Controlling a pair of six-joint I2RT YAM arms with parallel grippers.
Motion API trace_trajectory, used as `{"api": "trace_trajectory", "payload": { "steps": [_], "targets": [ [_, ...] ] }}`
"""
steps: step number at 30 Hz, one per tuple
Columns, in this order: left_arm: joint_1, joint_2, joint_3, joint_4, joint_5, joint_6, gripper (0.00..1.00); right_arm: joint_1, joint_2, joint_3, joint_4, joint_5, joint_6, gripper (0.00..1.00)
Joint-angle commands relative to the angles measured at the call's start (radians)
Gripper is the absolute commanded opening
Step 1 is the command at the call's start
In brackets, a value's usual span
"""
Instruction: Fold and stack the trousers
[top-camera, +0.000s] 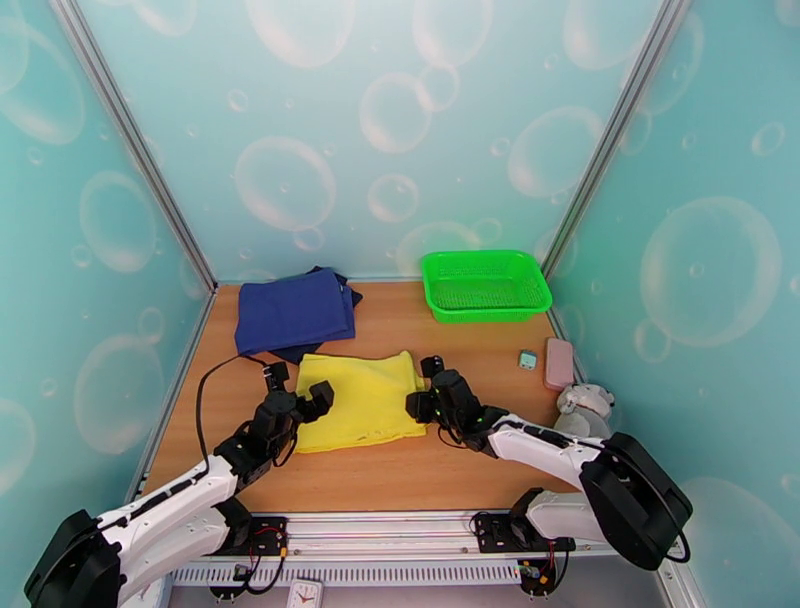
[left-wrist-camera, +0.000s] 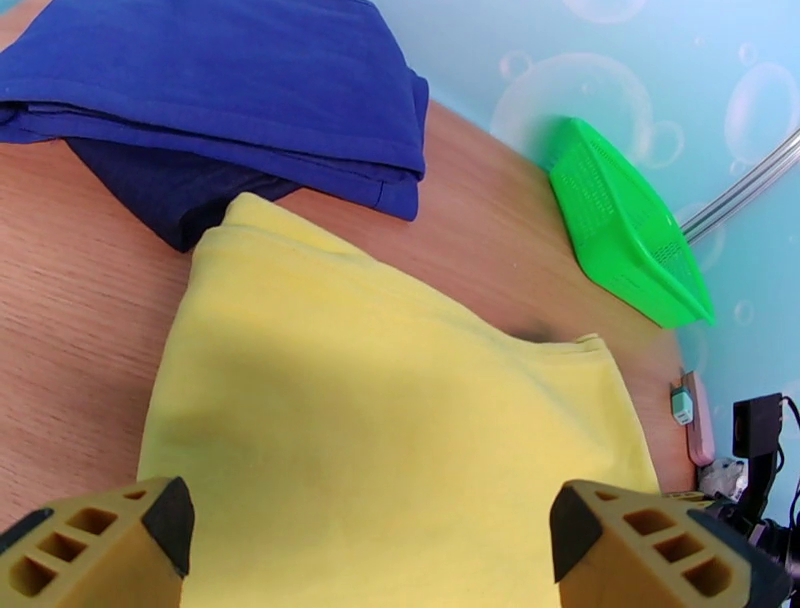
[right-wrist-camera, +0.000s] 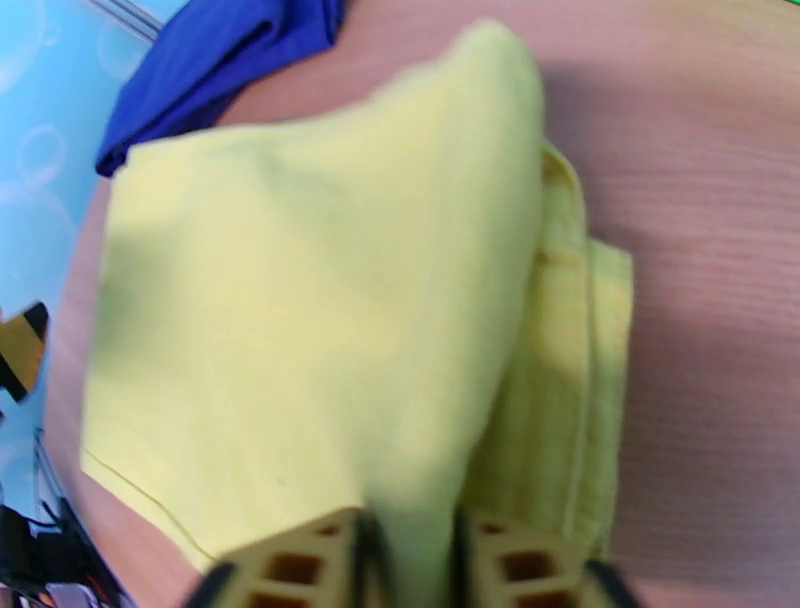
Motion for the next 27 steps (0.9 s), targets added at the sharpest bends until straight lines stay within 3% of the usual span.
{"api": "trace_trajectory", "payload": {
  "steps": [1, 3, 6, 10, 14, 19, 27],
  "targets": [
    [0.01, 0.02, 0.053, -0.018, 0.025, 0.049, 0.99, 0.008, -0.016, 0.028, -0.023, 0.108, 0.026, 0.55],
    [0.012, 0.033, 0.066, -0.01, 0.068, 0.078, 0.99, 0.04, -0.043, 0.093, -0.084, 0.175, 0.005, 0.64],
    [0.024, 0.065, 0.09, 0.01, 0.16, 0.1, 0.99, 0.066, -0.037, 0.241, -0.167, 0.224, -0.036, 0.66],
    [0.137, 0.165, 0.179, 0.074, 0.313, 0.141, 0.99, 0.055, 0.102, 0.415, -0.11, 0.109, -0.085, 0.67],
    [0.235, 0.396, 0.336, 0.101, 0.368, 0.197, 0.99, 0.024, 0.296, 0.503, 0.05, -0.037, -0.075, 0.68],
    [0.274, 0.613, 0.36, 0.264, 0.459, 0.163, 0.99, -0.035, 0.45, 0.449, 0.297, -0.181, 0.039, 0.67],
    [0.274, 0.715, 0.285, 0.333, 0.387, 0.082, 0.99, -0.137, 0.472, 0.247, 0.405, -0.092, 0.084, 0.67]
  ]
}}
